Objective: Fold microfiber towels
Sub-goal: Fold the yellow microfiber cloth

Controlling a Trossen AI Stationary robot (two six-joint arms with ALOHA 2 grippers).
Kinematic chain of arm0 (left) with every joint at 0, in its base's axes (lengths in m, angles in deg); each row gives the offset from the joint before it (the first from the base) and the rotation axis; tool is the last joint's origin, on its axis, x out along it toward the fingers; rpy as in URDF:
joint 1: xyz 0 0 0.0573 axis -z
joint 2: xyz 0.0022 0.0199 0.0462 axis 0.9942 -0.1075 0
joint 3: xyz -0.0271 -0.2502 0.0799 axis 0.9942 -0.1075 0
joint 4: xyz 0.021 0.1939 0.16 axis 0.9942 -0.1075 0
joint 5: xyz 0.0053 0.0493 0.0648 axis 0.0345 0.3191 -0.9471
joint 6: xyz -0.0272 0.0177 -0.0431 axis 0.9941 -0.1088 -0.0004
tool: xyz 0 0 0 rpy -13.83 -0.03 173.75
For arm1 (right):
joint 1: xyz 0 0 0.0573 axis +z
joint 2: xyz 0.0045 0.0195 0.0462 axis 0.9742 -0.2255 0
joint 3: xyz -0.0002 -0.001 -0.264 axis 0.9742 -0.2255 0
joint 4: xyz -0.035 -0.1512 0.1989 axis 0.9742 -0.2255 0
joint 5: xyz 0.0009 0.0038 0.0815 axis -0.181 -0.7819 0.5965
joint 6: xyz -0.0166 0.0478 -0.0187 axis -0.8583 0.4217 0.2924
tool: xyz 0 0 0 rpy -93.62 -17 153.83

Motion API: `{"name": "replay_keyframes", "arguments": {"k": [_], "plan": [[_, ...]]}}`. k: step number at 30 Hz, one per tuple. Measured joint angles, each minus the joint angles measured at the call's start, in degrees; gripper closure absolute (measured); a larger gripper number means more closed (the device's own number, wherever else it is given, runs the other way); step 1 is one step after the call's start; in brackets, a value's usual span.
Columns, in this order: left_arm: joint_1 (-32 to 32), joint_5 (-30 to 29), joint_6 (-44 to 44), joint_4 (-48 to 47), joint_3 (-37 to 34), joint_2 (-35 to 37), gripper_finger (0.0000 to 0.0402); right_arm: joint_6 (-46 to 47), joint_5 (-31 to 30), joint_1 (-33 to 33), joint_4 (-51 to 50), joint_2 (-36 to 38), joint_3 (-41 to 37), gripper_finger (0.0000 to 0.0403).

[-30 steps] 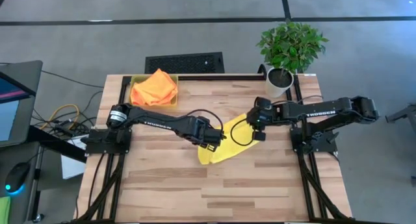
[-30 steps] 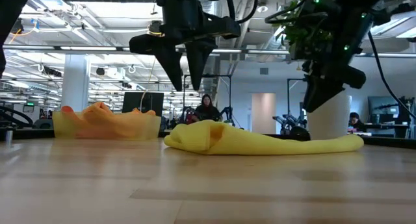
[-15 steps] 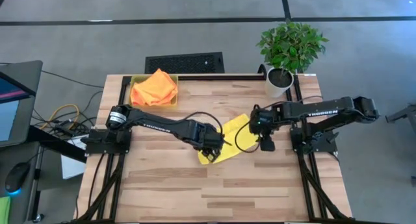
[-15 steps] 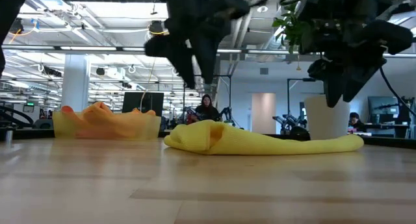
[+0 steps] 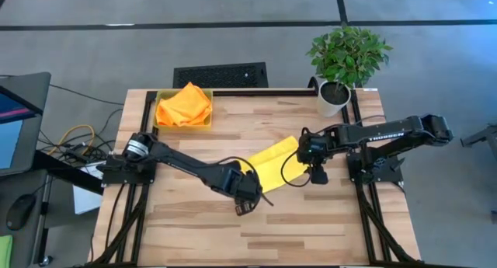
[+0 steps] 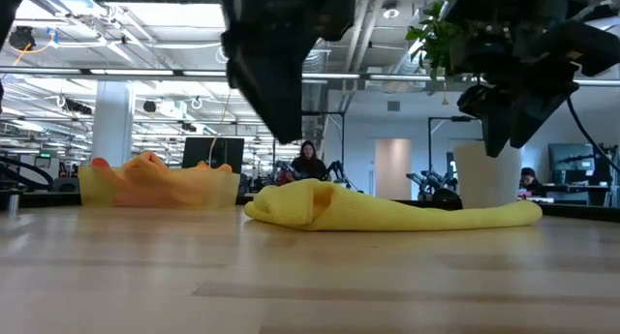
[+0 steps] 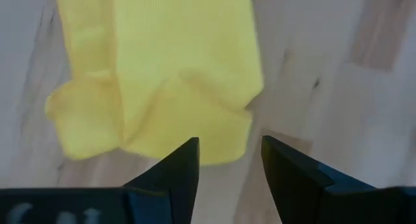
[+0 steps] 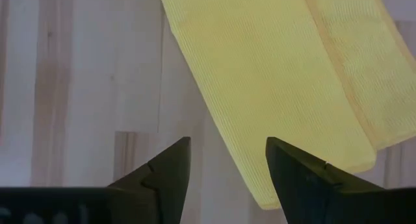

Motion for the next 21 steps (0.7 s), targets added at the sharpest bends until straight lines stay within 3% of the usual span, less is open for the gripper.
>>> {"name": "replay_keyframes", "arguments": {"k": [4, 12, 21], "plan": [[0.28, -1.33, 4.5, 1.9, -3.62, -0.01, 0.0244, 0.02, 0.0, 0.0, 0.09, 0.0, 0.0, 0.0182], [-1.17, 2.29, 33.21, 2.46, -6.78, 0.1, 0.0244, 0.04, 0.0, 0.0, 0.94, -0.02, 0.0, 0.0182], [-1.69, 7.98, 43.17, 7.6, -6.78, 2.43, 0.0244, 0.02, 0.0, 0.0, 0.95, -0.04, -0.02, 0.0182]]}}
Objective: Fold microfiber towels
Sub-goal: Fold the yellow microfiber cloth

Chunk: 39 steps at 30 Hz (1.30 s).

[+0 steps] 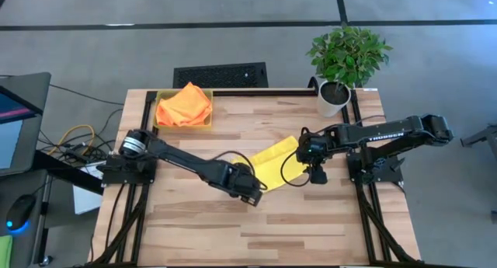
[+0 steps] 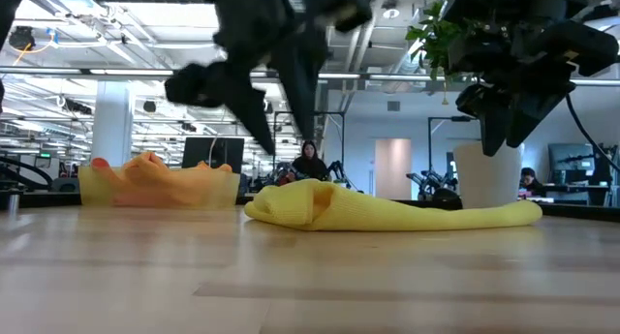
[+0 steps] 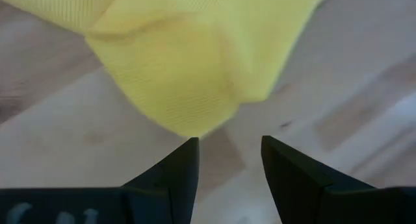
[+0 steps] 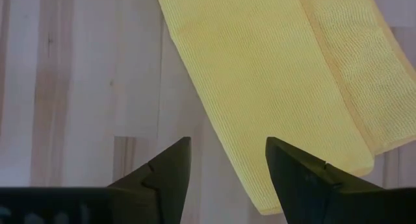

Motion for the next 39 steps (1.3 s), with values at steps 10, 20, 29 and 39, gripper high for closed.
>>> {"name": "replay_keyframes", "arguments": {"k": [10, 20, 29, 39], "plan": [[-0.13, -10.63, 3.81, -11.53, 0.02, 11.52, 0.0244, 0.01, 0.0, 0.0, -0.05, 0.0, -0.02, 0.0182], [-0.13, -10.15, 5.71, -17.85, -1.86, 12.63, 0.0244, 0.04, 0.0, 0.0, -0.07, 0.0, -0.02, 0.0182], [0.66, -3.66, 11.21, -11.88, -15.52, 20.25, 0.0244, 0.04, 0.0, 0.0, -0.17, 0.0, -0.02, 0.0182], [-0.45, -7.15, 18.88, 38.61, -33.4, 19.62, 0.0244, 0.04, 0.0, -1.02, -0.02, 0.0, -0.02, 0.0182]]}}
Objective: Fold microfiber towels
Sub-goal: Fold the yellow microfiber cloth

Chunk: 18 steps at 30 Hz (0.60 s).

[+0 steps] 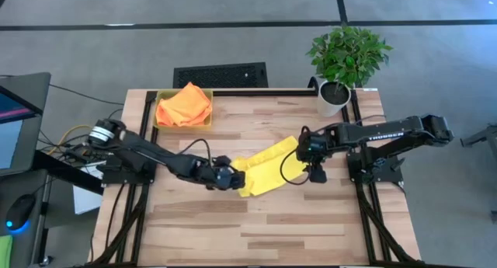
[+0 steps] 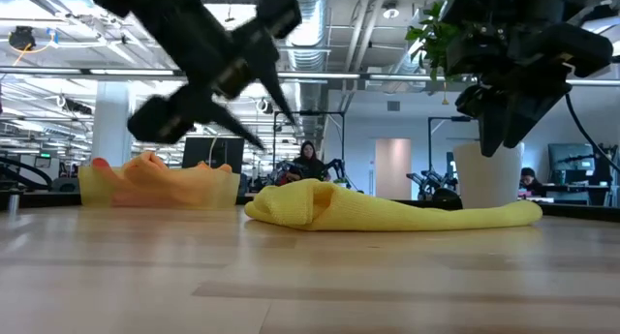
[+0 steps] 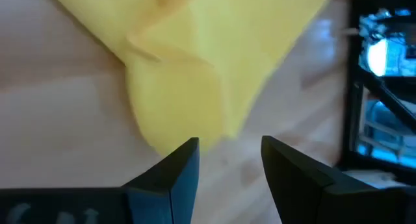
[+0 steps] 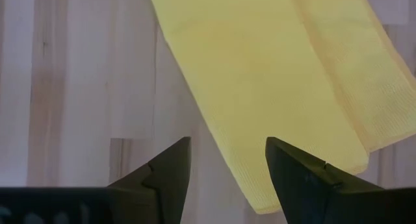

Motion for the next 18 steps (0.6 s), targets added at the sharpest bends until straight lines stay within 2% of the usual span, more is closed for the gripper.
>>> {"name": "replay_keyframes", "arguments": {"k": [7, 18], "plan": [[-1.43, 0.32, 2.68, 2.9, -0.63, -6.49, 0.0244, 0.0, 0.02, -1.57, -0.26, 0.0, 0.0, 0.0182], [-1.45, 1.15, 6.3, -1.31, -0.51, -6.88, 0.0244, -0.02, 0.17, -1.68, -0.04, 0.0, 0.0, 0.0182]]}}
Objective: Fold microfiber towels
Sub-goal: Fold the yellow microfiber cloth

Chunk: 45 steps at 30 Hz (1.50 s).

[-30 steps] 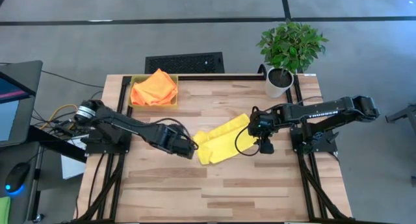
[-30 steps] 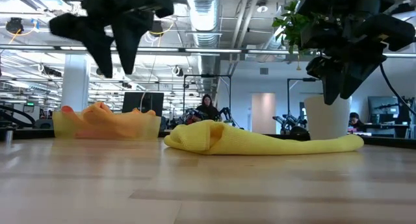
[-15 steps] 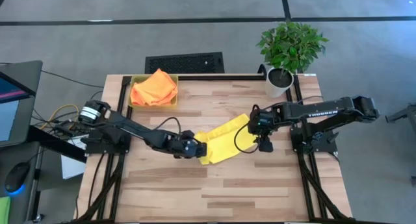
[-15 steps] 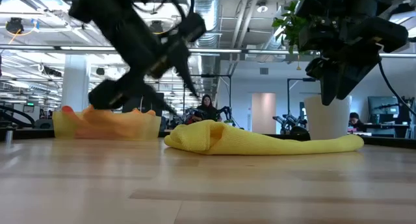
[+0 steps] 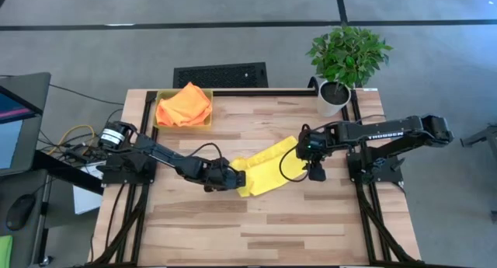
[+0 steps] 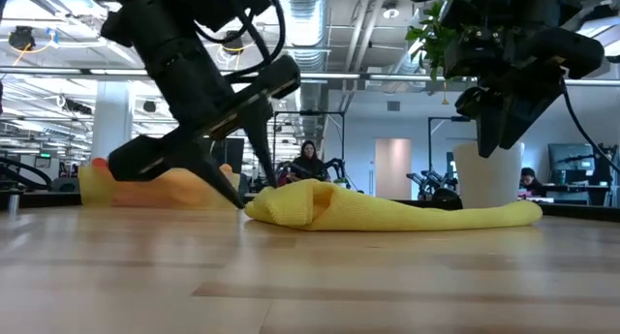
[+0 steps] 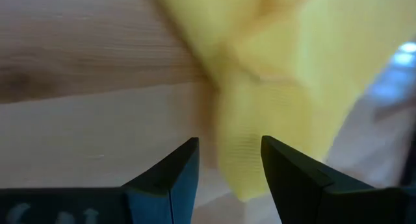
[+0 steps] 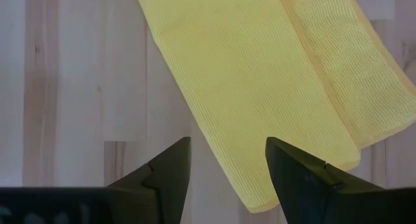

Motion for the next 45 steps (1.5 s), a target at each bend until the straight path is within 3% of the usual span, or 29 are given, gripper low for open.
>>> {"name": "replay_keyframes", "arguments": {"k": [11, 19, 22, 28, 34, 45], "plan": [[-2.67, -2.66, 0.92, 0.21, 0.0, -1.15, 0.0244, -0.02, 0.0, -0.29, 1.21, 0.0, 0.0, 0.0182], [-4.99, -0.83, 0.07, 3.39, 0.03, -4.06, 0.0246, -0.07, 0.0, -1.68, 1.16, 0.0, 0.0, 0.0182], [-5.56, -0.73, -1.9, 3.86, 0.01, -4.16, 0.0272, -0.07, 0.0, -2.51, 1.16, 0.0, 0.0, 0.0182], [-6.38, -1.66, -5.29, 7.63, 0.0, -4.24, 0.0389, -0.51, 0.0, -3.71, 0.61, 0.0, 0.15, 0.0182], [-7.23, -0.85, -8.12, 10.89, 2.34, -3.5, 0.0398, -1.07, -0.2, -5.28, -4.75, 0.0, 2.85, 0.0182], [-11.96, 0.97, -17.3, 6.41, 13.97, -3.76, 0.0401, -3.0, -3.89, -8.17, -10.79, 1.19, 9.04, 0.0182]]}}
